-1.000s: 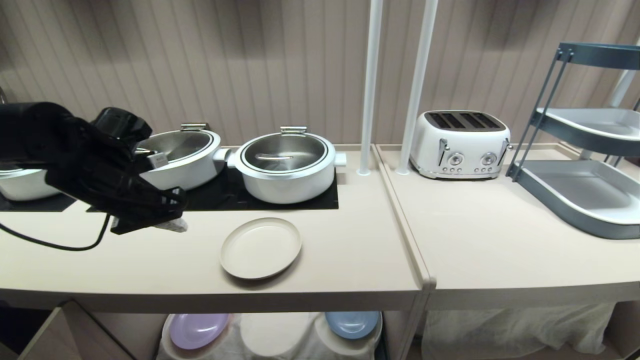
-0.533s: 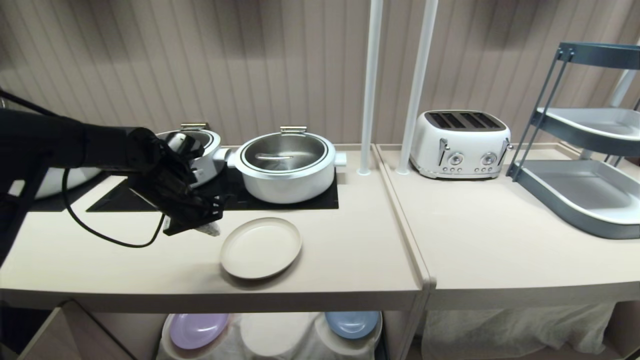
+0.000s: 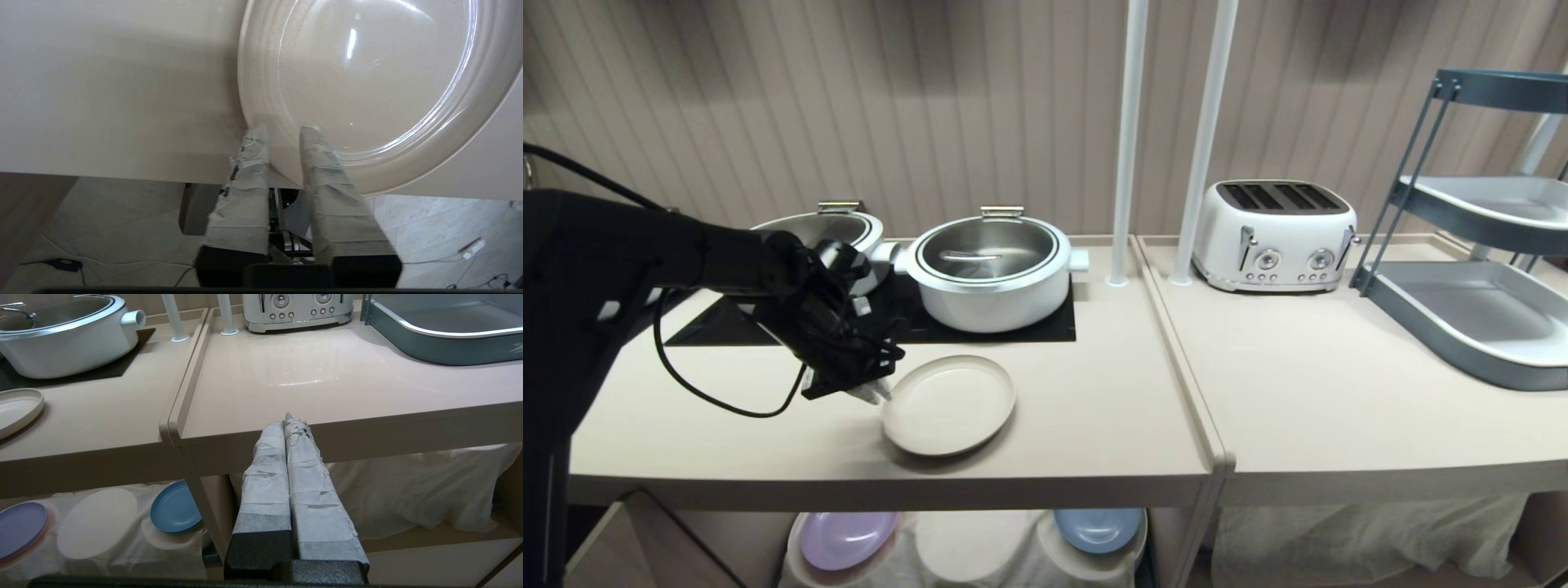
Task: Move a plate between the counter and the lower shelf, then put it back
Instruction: Pick up the plate
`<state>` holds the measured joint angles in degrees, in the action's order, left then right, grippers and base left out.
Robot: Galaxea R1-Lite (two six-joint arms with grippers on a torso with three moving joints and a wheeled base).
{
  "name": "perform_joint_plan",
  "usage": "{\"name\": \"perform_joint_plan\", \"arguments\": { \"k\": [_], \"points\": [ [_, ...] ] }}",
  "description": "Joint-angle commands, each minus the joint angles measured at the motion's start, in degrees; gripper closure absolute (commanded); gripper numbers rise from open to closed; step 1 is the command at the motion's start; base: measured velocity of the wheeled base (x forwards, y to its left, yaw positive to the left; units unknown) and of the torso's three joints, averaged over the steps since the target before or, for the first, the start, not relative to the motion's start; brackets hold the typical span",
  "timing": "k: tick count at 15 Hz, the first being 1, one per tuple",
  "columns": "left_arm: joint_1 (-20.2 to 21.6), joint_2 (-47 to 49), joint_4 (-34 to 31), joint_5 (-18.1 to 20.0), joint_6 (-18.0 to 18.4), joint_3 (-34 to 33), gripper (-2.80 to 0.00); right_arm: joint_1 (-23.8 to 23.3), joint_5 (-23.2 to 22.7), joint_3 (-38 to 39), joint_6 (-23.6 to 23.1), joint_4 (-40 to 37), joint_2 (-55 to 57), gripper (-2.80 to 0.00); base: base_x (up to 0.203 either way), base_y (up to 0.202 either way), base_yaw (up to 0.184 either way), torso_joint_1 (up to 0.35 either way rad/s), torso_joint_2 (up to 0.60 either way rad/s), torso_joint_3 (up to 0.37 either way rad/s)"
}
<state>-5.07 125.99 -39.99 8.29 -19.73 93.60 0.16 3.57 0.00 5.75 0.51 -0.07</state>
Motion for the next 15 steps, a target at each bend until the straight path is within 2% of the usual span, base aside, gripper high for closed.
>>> {"name": "perform_joint_plan", "arguments": {
  "k": [1, 6, 9, 15],
  "points": [
    [0.1, -0.1, -0.2, 0.1, -0.1, 0.0, -2.80, 0.0, 0.0, 0.0, 0.0, 0.0, 0.1, 0.00, 0.000, 0.000, 0.000, 0.000, 0.00, 0.000],
    [0.3, 0.1, -0.3, 0.2, 0.3, 1.6, -2.80, 0.0, 0.0, 0.0, 0.0, 0.0, 0.1, 0.00, 0.000, 0.000, 0.000, 0.000, 0.00, 0.000],
    [1.2, 1.0, -0.3, 0.2, 5.0, 2.4, -2.80, 0.0, 0.0, 0.0, 0.0, 0.0, 0.1, 0.00, 0.000, 0.000, 0.000, 0.000, 0.00, 0.000],
    [1.6, 4.3, -0.2, -0.2, 5.5, 4.6, -2.80, 0.0, 0.0, 0.0, 0.0, 0.0, 0.1, 0.00, 0.000, 0.000, 0.000, 0.000, 0.00, 0.000]
  ]
}}
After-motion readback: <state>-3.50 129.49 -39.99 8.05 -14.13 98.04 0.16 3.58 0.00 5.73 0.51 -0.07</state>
